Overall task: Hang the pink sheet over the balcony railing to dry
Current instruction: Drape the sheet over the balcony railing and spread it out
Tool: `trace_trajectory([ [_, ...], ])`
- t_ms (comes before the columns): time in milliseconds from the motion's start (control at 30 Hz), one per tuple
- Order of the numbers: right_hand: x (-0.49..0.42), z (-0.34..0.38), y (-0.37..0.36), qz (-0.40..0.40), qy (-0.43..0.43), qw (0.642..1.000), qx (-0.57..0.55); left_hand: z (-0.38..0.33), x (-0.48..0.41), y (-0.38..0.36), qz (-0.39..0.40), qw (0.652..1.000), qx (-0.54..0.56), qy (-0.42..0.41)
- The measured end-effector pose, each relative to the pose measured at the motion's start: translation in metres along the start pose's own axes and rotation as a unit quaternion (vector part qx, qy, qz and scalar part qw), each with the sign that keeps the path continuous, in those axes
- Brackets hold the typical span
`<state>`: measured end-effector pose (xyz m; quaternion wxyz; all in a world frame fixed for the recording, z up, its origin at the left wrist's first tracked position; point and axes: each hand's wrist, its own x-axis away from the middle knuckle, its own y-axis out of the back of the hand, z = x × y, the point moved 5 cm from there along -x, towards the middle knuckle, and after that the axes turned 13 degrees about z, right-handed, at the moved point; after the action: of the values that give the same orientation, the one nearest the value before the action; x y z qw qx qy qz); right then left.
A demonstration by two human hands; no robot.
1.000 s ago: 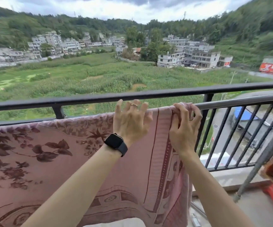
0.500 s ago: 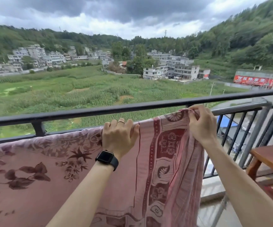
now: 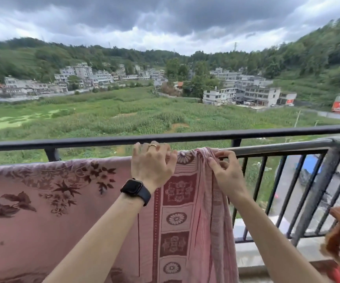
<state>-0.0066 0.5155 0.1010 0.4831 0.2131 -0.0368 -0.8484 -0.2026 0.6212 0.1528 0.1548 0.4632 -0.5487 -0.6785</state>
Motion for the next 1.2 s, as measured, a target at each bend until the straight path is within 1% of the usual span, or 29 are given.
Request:
trace_trajectory([
  [67, -0.001, 0.002, -0.001, 0.021, 0.011, 1.0, 0.015, -0.029, -0.001, -0.016, 0.025, 1.0, 0.003, -0.011],
  [133, -0.006, 0.012, 0.007, 0.019, 0.05, 0.994, 0.091, -0.037, -0.001, -0.029, 0.027, 1.0, -0.012, -0.004],
  [200, -0.012, 0.022, 0.031, -0.031, 0.103, 0.977, 0.185, -0.034, 0.0, -0.036, 0.011, 1.0, -0.022, -0.012],
  [233, -0.014, 0.022, 0.046, -0.069, 0.122, 0.968, 0.21, -0.031, -0.001, -0.038, 0.004, 1.0, -0.025, -0.016],
  [267, -0.015, 0.015, 0.061, -0.111, 0.123, 0.964, 0.21, -0.03, -0.001, -0.039, -0.003, 0.999, -0.029, -0.018],
  [300, -0.012, 0.004, 0.074, -0.15, 0.107, 0.966, 0.183, -0.03, -0.002, -0.04, -0.004, 0.999, -0.032, -0.019],
  [333, -0.008, -0.01, 0.083, -0.176, 0.078, 0.969, 0.156, -0.03, -0.003, -0.041, -0.002, 0.999, -0.033, -0.018],
  [367, -0.004, -0.021, 0.086, -0.185, 0.058, 0.969, 0.152, -0.032, -0.004, -0.041, -0.002, 0.999, -0.034, -0.015],
  [433, 0.0, -0.035, 0.086, -0.155, 0.047, 0.97, 0.181, -0.035, -0.003, -0.04, -0.009, 0.999, -0.035, -0.005],
  [467, 0.0, -0.038, 0.087, -0.139, 0.04, 0.974, 0.175, -0.036, -0.003, -0.04, -0.011, 0.999, -0.034, 0.001],
  [533, -0.003, -0.036, 0.098, -0.117, 0.016, 0.984, 0.134, -0.039, -0.002, -0.038, -0.011, 0.999, -0.027, 0.016],
  [667, -0.013, -0.039, 0.11, -0.053, -0.08, 0.995, 0.0, -0.054, -0.012, -0.028, 0.005, 0.997, 0.011, 0.079],
  [733, -0.016, -0.045, 0.099, -0.018, -0.113, 0.993, -0.036, -0.077, -0.021, -0.024, 0.008, 0.999, 0.006, 0.049],
  [800, -0.017, -0.049, 0.085, 0.002, -0.103, 0.995, -0.017, -0.102, -0.026, -0.027, 0.016, 1.0, 0.005, -0.005],
  [867, -0.018, -0.046, 0.093, -0.025, -0.072, 0.997, 0.018, -0.115, -0.026, -0.036, 0.032, 0.999, 0.008, -0.031],
  [967, -0.017, -0.046, 0.149, -0.165, -0.056, 0.985, 0.02, -0.109, -0.024, -0.048, 0.031, 0.998, -0.014, -0.051],
  [1000, -0.016, -0.051, 0.164, -0.192, -0.061, 0.979, 0.018, -0.107, -0.024, -0.05, 0.021, 0.998, -0.019, -0.057],
  [1033, -0.014, -0.054, 0.169, -0.193, -0.071, 0.978, 0.037, -0.106, -0.024, -0.051, 0.012, 0.998, -0.021, -0.056],
  [1100, -0.013, -0.064, 0.157, -0.151, -0.093, 0.98, 0.09, -0.108, -0.025, -0.053, 0.011, 0.999, -0.015, -0.045],
  [1133, -0.012, -0.068, 0.15, -0.141, -0.097, 0.98, 0.099, -0.11, -0.025, -0.054, 0.014, 0.999, -0.008, -0.038],
  [1167, -0.011, -0.069, 0.146, -0.141, -0.1, 0.981, 0.093, -0.112, -0.024, -0.054, 0.014, 0.999, -0.002, -0.034],
  [1200, -0.011, -0.069, 0.147, -0.141, -0.11, 0.982, 0.064, -0.112, -0.024, -0.054, 0.013, 0.999, -0.001, -0.032],
])
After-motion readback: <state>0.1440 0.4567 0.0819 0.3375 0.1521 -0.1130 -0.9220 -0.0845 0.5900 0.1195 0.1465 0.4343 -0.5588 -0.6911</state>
